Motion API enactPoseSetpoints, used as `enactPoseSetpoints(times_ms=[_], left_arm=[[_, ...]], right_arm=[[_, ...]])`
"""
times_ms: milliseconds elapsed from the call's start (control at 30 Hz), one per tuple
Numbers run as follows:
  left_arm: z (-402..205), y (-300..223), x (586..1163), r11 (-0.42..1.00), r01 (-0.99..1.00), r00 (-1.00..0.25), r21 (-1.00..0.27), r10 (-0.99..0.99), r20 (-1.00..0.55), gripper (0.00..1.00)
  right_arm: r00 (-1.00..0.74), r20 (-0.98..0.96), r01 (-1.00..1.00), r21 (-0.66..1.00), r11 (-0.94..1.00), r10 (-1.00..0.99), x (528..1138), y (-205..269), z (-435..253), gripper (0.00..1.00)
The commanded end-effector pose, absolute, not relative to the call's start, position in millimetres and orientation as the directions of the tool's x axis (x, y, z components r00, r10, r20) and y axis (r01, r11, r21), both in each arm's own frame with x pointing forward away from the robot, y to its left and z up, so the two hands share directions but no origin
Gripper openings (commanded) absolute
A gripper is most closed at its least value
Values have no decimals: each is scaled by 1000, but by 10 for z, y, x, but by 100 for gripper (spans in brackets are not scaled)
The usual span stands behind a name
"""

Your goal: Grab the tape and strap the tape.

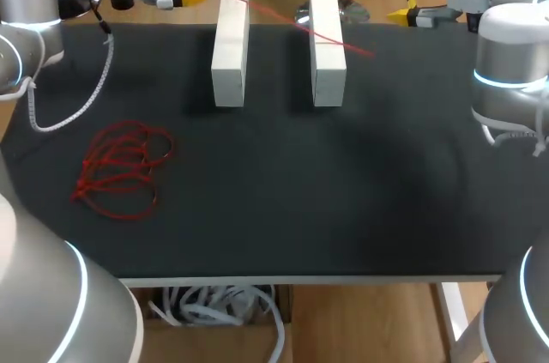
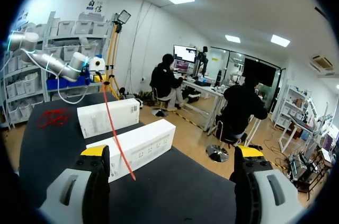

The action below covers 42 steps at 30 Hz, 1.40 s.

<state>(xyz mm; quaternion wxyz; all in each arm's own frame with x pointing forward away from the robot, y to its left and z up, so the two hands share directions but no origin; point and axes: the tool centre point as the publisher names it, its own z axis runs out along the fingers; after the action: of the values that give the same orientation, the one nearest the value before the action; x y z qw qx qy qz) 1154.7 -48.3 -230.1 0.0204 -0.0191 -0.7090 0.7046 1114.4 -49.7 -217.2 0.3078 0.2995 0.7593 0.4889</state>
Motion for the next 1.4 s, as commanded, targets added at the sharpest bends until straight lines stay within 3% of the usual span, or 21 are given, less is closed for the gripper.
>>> enactPoseSetpoints(times_ms=[33, 600, 1000, 1400], left_arm=[[-2315, -521, 11554, -52, 6, -988, -999, 156, -14, 0], [-1895, -707, 11089, -236, 40, -999, -971, 12, -44, 0], [-1734, -729, 10609, -282, 43, -990, -958, -139, -4, 0], [-1673, -711, 10463, -288, 56, -985, -956, -170, -6, 0]], right_arm=[[-631, -174, 154, 927, 342, 756, 11143, -499, -2172, 100], [-631, -174, 154, 927, 342, 756, 11143, -499, -2172, 100], [-631, -174, 154, 927, 342, 756, 11143, -499, -2172, 100], [-631, -174, 154, 927, 342, 756, 11143, -499, -2172, 100]])
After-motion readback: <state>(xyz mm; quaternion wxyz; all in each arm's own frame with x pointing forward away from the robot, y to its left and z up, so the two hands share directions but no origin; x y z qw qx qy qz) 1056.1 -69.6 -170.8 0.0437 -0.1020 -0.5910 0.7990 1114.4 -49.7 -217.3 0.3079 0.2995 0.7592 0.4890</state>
